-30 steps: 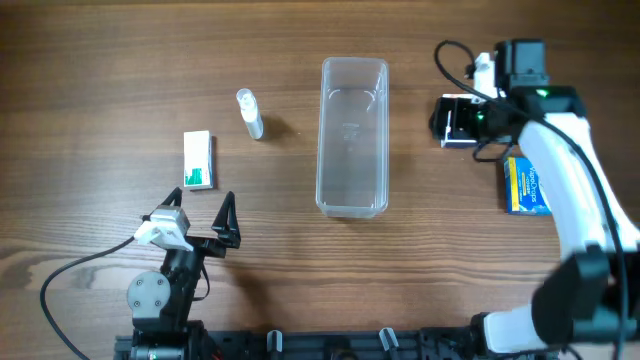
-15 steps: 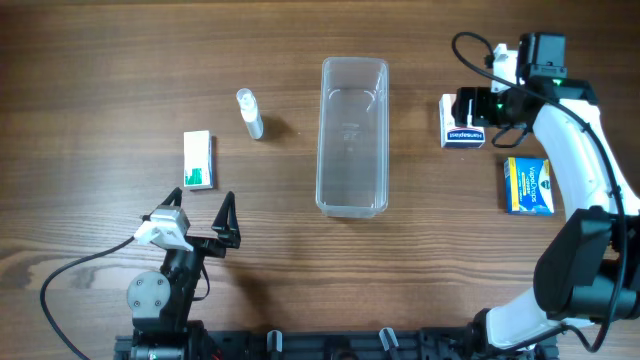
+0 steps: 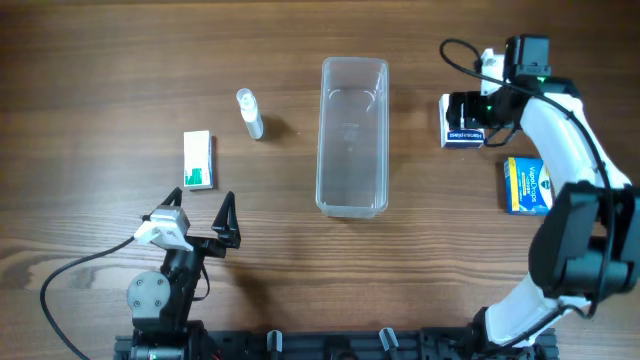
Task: Pack container
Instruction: 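Move the right gripper to the white Hansaplast box and grasp it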
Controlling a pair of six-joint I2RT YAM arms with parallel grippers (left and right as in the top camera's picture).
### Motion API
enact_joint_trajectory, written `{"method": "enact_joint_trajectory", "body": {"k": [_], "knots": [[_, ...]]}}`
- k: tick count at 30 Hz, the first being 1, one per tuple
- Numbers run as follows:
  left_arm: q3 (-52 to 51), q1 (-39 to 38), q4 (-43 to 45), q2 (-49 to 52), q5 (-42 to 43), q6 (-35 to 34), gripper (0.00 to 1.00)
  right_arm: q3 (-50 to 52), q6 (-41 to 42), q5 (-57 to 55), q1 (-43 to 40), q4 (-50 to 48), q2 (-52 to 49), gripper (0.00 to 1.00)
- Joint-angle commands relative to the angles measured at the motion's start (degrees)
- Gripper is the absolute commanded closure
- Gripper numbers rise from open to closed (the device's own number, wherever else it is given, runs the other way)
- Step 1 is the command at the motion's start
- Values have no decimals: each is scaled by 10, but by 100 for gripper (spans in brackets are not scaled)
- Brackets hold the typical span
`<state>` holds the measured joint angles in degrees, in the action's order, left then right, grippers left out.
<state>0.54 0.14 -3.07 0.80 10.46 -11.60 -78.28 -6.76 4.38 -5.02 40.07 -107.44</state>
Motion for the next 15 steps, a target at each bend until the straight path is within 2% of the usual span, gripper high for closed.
{"method": "enact_joint_trajectory", "body": {"k": [1, 15], "knots": [[-2, 4, -4, -4, -5, 9, 0, -11, -8, -10, 4, -4, -36, 0], [-2, 4, -4, -4, -5, 9, 0, -11, -6, -20, 7, -20, -94, 0]]}}
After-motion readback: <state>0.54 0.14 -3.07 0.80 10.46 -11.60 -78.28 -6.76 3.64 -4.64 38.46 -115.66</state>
